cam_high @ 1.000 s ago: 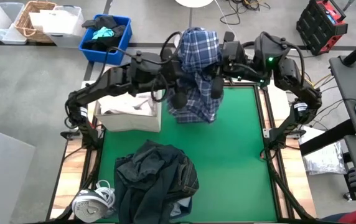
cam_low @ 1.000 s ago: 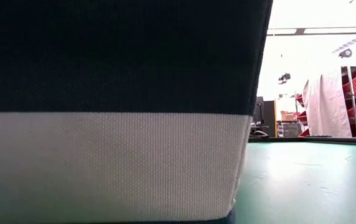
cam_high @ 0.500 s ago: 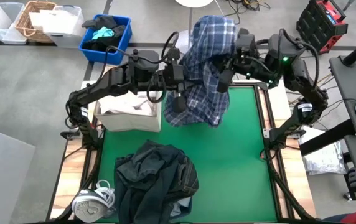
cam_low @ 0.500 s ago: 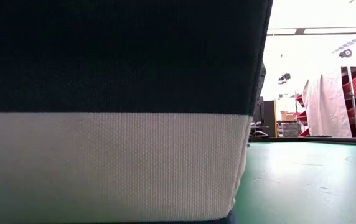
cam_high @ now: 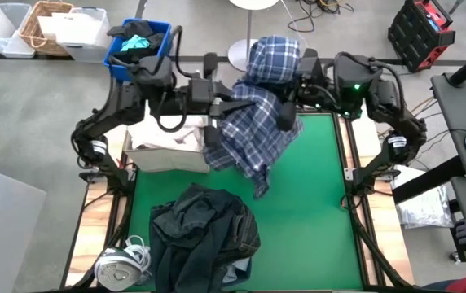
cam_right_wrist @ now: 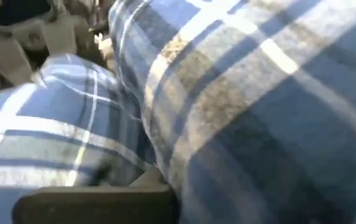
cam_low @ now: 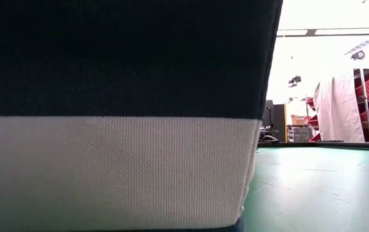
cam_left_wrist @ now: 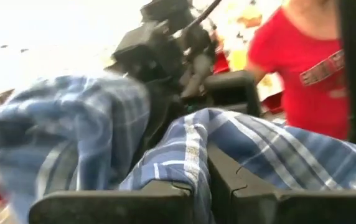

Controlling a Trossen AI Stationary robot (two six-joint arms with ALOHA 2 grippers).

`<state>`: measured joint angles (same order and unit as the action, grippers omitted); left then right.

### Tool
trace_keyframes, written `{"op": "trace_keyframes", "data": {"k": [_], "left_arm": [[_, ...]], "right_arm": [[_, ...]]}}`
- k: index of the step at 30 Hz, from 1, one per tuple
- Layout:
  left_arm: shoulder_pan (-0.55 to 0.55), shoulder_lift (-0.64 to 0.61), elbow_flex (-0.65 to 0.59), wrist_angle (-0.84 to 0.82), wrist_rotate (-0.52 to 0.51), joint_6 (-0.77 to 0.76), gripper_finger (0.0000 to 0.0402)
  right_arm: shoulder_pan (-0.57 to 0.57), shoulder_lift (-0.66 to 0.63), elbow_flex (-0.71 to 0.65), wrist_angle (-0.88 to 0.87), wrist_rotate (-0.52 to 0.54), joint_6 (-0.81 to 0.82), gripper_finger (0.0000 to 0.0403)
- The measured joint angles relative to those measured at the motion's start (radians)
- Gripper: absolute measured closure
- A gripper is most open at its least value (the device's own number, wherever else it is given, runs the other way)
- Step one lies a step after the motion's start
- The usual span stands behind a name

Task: Sort clothes
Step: Put the blue shirt into the blue laundry organizer

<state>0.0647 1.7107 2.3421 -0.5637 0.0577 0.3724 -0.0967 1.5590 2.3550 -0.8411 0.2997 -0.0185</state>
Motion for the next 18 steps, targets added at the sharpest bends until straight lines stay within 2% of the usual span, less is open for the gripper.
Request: {"op": "trace_keyframes", "data": {"k": [4, 7, 11, 14, 18], "left_arm": [[-0.001, -0.025, 0.003, -0.138, -0.154, -0.061, 0.0396], [0.007, -0.032, 0.003, -0.281, -0.181, -0.148, 0.0372], [0.007, -0.048, 0.006, -0.434, -0.174, -0.236, 0.0315], [0.008, -0.051, 0.007, -0.529, -0.188, -0.243, 0.0263], [0.009, -0.055, 0.004, -0.544, -0.232, -0.239, 0.0200]], "right_arm": [[-0.002, -0.009, 0.000, 0.116, -0.009, -0.074, 0.0382], [-0.002, -0.040, 0.000, 0.194, -0.022, -0.126, 0.0384], [-0.001, -0.060, -0.001, 0.234, -0.070, -0.166, 0.0384], [-0.002, -0.061, -0.003, 0.226, -0.077, -0.180, 0.0384], [-0.002, -0.063, -0.004, 0.188, -0.090, -0.179, 0.0384]]}}
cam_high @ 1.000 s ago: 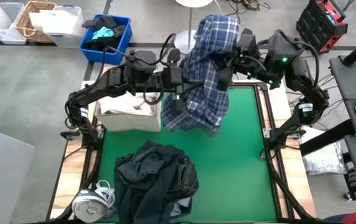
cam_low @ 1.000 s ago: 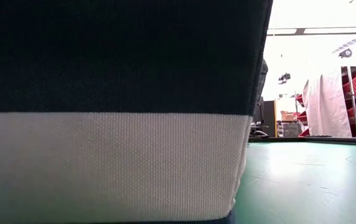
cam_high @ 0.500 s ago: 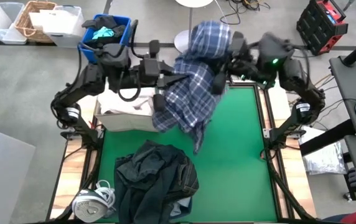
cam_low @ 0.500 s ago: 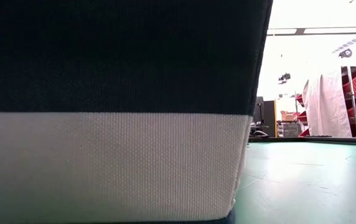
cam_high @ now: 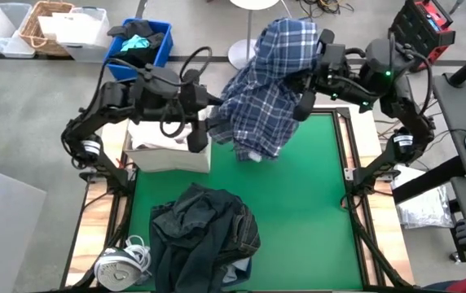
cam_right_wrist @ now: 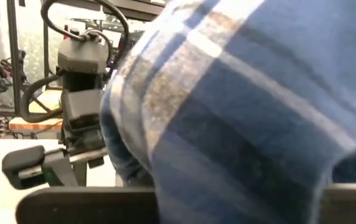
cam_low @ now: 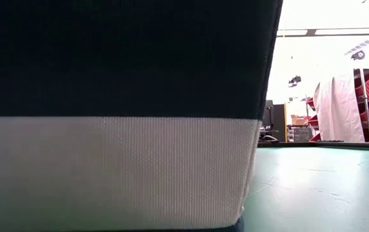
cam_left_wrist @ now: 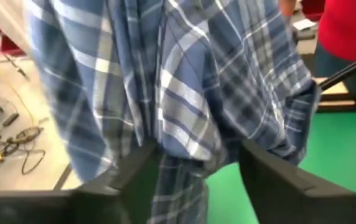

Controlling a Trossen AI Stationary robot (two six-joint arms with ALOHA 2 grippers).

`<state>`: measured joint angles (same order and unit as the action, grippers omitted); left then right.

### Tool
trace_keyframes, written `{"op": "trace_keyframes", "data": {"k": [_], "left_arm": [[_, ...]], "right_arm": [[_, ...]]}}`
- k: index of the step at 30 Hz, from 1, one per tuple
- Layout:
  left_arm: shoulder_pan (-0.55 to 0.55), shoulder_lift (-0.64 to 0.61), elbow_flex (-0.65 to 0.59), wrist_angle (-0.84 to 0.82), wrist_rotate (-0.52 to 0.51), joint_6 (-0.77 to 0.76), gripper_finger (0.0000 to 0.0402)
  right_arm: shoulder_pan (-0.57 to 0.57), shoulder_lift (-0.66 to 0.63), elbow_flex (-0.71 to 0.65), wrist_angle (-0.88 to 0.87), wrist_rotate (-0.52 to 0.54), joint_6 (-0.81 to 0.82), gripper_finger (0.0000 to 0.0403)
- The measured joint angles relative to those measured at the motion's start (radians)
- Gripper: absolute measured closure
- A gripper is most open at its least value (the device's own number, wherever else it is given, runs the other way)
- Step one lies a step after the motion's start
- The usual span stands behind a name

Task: Sort clothes
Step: Put the blue shirt into the blue laundry organizer

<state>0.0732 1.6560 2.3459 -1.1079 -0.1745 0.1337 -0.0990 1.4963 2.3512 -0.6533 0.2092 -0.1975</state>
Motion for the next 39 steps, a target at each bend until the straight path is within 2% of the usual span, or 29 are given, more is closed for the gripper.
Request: {"op": "trace_keyframes", "data": {"k": [3, 8, 11, 14, 17, 20, 25, 32, 39], "left_arm": [[-0.001, -0.019, 0.000, 0.011, -0.054, 0.030, 0.0163], [0.027, -0.055, -0.002, -0.242, -0.269, 0.019, 0.0120], [0.051, -0.072, -0.002, -0.320, -0.295, -0.056, 0.0107], [0.051, -0.079, -0.002, -0.287, -0.297, -0.075, 0.0105], [0.051, -0.076, -0.002, -0.135, -0.221, -0.060, 0.0104], [0.056, -0.066, -0.002, 0.010, -0.062, 0.005, 0.0104], [0.095, -0.027, -0.003, 0.090, 0.139, 0.038, 0.0100], [0.104, 0.039, -0.005, 0.194, 0.242, 0.029, 0.0096], [0.107, 0.106, -0.005, 0.251, 0.245, 0.007, 0.0096]], "right_arm": [[0.000, -0.002, 0.004, -0.021, 0.001, 0.024, 0.0384], [0.000, -0.002, 0.007, -0.035, 0.000, 0.063, 0.0384], [0.000, 0.001, 0.006, -0.052, -0.001, 0.076, 0.0384], [0.000, 0.003, 0.006, -0.064, -0.002, 0.082, 0.0384], [0.000, 0.008, 0.006, -0.085, 0.000, 0.081, 0.0384], [0.000, 0.017, 0.005, -0.105, 0.000, 0.077, 0.0384], [0.001, 0.019, 0.003, -0.109, -0.033, 0.084, 0.0384], [0.001, 0.020, 0.003, -0.111, -0.038, 0.094, 0.0383], [0.002, 0.029, 0.003, -0.102, -0.064, 0.101, 0.0382]]}}
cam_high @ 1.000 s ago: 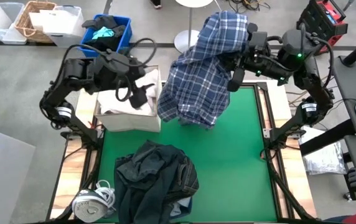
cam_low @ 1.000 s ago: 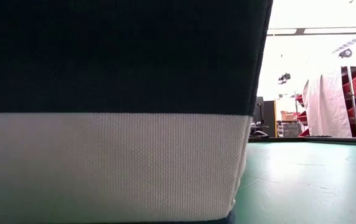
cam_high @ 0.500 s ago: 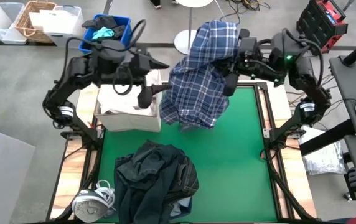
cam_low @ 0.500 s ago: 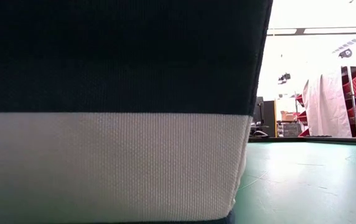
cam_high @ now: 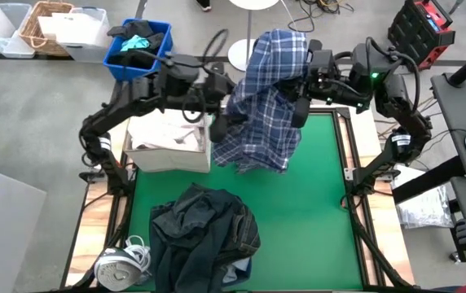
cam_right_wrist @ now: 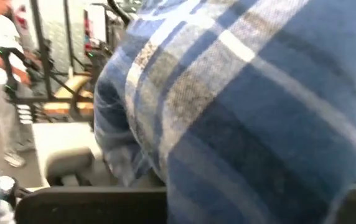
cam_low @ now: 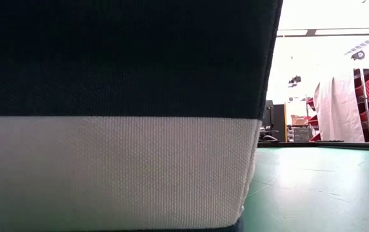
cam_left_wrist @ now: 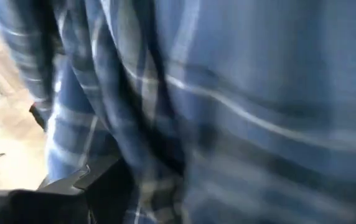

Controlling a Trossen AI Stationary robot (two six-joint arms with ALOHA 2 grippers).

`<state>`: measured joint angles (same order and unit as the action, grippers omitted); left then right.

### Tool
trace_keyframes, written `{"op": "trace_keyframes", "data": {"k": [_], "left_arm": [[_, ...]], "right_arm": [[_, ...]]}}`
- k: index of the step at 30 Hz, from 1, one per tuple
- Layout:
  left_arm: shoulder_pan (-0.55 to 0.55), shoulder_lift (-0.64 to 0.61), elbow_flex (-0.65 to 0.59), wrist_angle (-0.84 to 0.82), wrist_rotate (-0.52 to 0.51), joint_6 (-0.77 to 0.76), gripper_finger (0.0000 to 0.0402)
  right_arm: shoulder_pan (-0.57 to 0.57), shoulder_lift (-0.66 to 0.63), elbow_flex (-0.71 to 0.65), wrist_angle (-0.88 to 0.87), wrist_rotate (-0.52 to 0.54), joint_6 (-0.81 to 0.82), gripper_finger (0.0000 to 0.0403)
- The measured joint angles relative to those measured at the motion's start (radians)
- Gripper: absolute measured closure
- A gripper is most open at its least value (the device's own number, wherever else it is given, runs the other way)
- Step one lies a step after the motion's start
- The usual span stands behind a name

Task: Sort clothes
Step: Put the blue shirt into the blue laundry organizer

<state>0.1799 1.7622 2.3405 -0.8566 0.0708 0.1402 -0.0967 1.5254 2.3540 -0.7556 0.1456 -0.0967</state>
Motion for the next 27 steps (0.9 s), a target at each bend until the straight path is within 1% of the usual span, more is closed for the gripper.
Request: {"op": "trace_keyframes", "data": {"k": [5, 8, 11, 13, 15, 17, 19, 20, 22, 23, 27], "left_arm": [[0.006, 0.059, 0.000, 0.054, 0.007, 0.027, 0.0096], [0.008, 0.085, 0.001, 0.102, 0.052, 0.042, 0.0097], [0.007, 0.101, 0.002, 0.124, 0.052, 0.056, 0.0112], [0.007, 0.110, 0.002, 0.131, 0.053, 0.085, 0.0135], [0.007, 0.115, 0.002, 0.129, 0.057, 0.113, 0.0171], [0.008, 0.116, 0.002, 0.126, 0.097, 0.126, 0.0219], [0.008, 0.116, 0.002, 0.124, 0.169, 0.128, 0.0276], [0.008, 0.115, 0.002, 0.124, 0.198, 0.127, 0.0308], [0.008, 0.108, 0.002, 0.112, 0.236, 0.122, 0.0370], [0.008, 0.103, 0.002, 0.111, 0.246, 0.115, 0.0385], [-0.003, 0.070, 0.010, 0.117, 0.246, 0.109, 0.0383]], "right_arm": [[0.005, 0.010, 0.000, 0.043, -0.057, 0.030, 0.0382], [0.005, 0.010, -0.001, 0.064, -0.067, 0.035, 0.0382], [0.005, 0.009, 0.000, 0.071, -0.067, 0.053, 0.0381], [0.005, 0.007, 0.000, 0.071, -0.067, 0.056, 0.0381], [0.005, 0.006, 0.000, 0.068, -0.067, 0.056, 0.0381], [0.005, 0.001, 0.000, 0.069, -0.067, 0.059, 0.0381], [0.005, -0.004, 0.000, 0.069, -0.066, 0.059, 0.0381], [0.005, -0.006, 0.000, 0.067, -0.050, 0.058, 0.0381], [0.006, -0.013, 0.000, 0.036, 0.020, 0.034, 0.0381], [0.006, -0.017, 0.000, 0.014, 0.063, 0.014, 0.0381], [0.006, -0.024, 0.004, -0.111, 0.299, -0.023, 0.0381]]}}
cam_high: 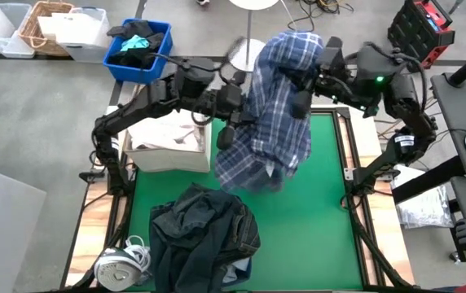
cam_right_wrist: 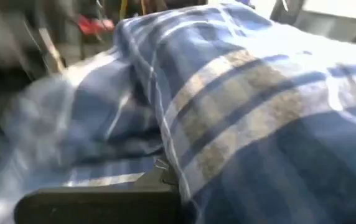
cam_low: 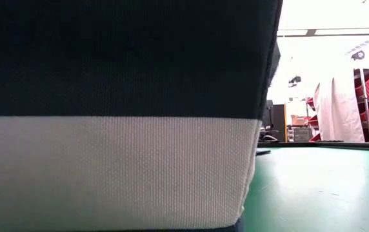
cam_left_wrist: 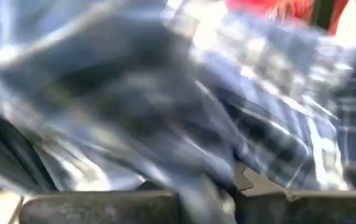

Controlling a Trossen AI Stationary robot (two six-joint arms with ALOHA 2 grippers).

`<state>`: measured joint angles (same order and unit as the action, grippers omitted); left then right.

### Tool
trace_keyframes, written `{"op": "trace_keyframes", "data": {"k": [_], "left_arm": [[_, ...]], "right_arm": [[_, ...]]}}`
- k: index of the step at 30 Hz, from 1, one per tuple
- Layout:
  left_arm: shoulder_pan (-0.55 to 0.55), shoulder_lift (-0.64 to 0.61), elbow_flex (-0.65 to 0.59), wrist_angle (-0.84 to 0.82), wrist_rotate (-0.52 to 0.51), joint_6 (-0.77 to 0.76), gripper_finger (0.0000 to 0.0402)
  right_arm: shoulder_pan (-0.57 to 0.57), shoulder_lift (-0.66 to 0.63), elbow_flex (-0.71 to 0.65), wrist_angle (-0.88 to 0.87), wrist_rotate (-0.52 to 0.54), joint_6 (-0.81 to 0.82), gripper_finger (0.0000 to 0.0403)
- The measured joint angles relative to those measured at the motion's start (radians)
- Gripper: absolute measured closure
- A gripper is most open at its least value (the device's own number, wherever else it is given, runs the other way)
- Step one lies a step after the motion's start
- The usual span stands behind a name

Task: Sort clothes
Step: Put the blue shirt into the blue laundry organizer

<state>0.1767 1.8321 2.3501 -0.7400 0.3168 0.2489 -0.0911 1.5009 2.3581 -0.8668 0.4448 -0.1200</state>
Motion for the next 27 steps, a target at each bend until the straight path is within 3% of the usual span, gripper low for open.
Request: {"op": "trace_keyframes", "data": {"k": [5, 12, 19, 27], "left_arm": [[-0.005, -0.055, 0.004, 0.069, 0.007, -0.007, 0.0397], [-0.006, -0.079, 0.002, 0.109, -0.028, -0.026, 0.0397], [-0.006, -0.080, 0.003, 0.112, -0.042, -0.035, 0.0397], [-0.007, -0.117, 0.003, 0.130, -0.129, -0.073, 0.0398]], "right_arm": [[0.000, 0.019, -0.002, -0.090, 0.051, 0.029, 0.0381], [-0.001, 0.053, -0.002, -0.098, -0.057, 0.045, 0.0376], [-0.001, 0.073, -0.003, -0.099, -0.072, 0.046, 0.0356], [-0.001, 0.056, -0.003, -0.126, -0.173, 0.120, 0.0287]]}}
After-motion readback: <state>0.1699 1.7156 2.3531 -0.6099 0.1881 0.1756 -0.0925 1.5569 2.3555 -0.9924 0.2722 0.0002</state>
